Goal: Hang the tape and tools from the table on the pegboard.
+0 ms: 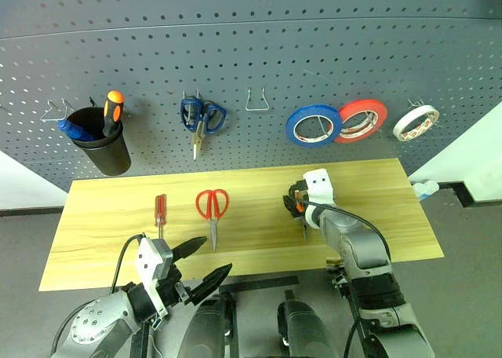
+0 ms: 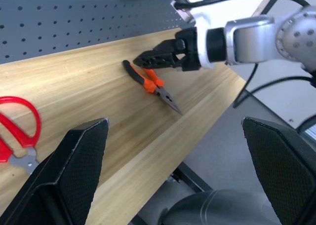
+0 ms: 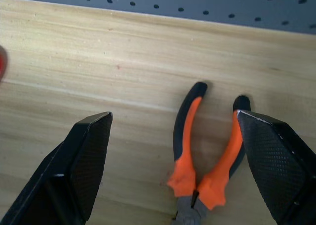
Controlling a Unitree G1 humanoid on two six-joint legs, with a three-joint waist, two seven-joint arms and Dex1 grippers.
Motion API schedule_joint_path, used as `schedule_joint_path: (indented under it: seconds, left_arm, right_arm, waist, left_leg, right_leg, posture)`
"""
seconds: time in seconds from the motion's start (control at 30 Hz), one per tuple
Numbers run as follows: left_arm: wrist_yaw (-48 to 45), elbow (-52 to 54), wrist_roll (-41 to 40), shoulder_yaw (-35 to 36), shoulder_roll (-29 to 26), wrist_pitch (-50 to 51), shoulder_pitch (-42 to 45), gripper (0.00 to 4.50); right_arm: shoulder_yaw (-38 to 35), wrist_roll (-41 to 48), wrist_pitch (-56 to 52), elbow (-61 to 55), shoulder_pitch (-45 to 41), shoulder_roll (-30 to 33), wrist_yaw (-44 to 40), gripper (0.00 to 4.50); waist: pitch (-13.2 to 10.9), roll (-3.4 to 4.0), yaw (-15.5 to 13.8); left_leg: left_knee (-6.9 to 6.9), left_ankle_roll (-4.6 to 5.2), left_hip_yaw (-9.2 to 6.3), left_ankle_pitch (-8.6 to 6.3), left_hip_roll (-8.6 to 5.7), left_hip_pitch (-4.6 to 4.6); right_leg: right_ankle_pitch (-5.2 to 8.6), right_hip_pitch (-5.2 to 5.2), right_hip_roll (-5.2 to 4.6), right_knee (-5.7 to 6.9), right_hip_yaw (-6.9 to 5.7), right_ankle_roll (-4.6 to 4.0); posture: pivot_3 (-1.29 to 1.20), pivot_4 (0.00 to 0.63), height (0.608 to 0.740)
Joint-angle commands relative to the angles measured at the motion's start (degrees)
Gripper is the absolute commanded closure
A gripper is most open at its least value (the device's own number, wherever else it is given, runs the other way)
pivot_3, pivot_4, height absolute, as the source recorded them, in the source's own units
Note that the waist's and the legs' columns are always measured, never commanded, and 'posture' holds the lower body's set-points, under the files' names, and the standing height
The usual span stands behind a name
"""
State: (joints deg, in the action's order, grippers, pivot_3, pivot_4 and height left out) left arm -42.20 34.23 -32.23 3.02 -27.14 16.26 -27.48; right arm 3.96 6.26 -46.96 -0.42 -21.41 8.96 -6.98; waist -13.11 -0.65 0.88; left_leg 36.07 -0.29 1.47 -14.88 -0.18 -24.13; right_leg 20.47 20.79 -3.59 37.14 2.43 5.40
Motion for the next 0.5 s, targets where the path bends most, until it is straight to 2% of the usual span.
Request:
schedule_joint_path:
  seconds: [0.03,0.27,0.5]
  left_arm:
    - [0.4,2.5,-0.1,-0.4,0.2,-0.7,-1.3,0.0]
    - [1.1,3.2,0.1,-0.9,0.4,-1.0,-2.8,0.0]
    - [1.6,3.9,0.1,-1.2,0.5,-1.2,-3.6,0.0]
  right_arm:
    - [-0.9,0.1,-5.1,-2.0,-2.3,-1.3,1.5,0.29]
    - [-1.5,0.7,-15.9,-3.8,-5.7,-3.3,2.9,0.29]
    - [-1.8,0.4,-24.1,-0.7,-9.1,-3.4,2.9,0.29]
  waist:
    - [0.0,-0.01,0.0]
    - [-0.3,0.0,0.1]
    - [-0.8,0.07,0.2]
  left_leg:
    - [0.0,0.0,0.0,0.0,0.0,-0.04]
    - [0.02,0.0,0.0,0.0,0.0,-0.26]
    - [0.02,0.0,0.0,0.0,0.0,-0.3]
  right_leg:
    - [0.0,0.04,0.0,0.01,0.0,0.0]
    - [0.0,0.29,0.0,0.06,0.0,0.0]
    - [0.0,0.35,-0.01,0.06,0.0,0.0]
  posture:
    - [0.12,0.28,0.74]
    - [0.12,0.287,0.74]
    - [0.12,0.291,0.74]
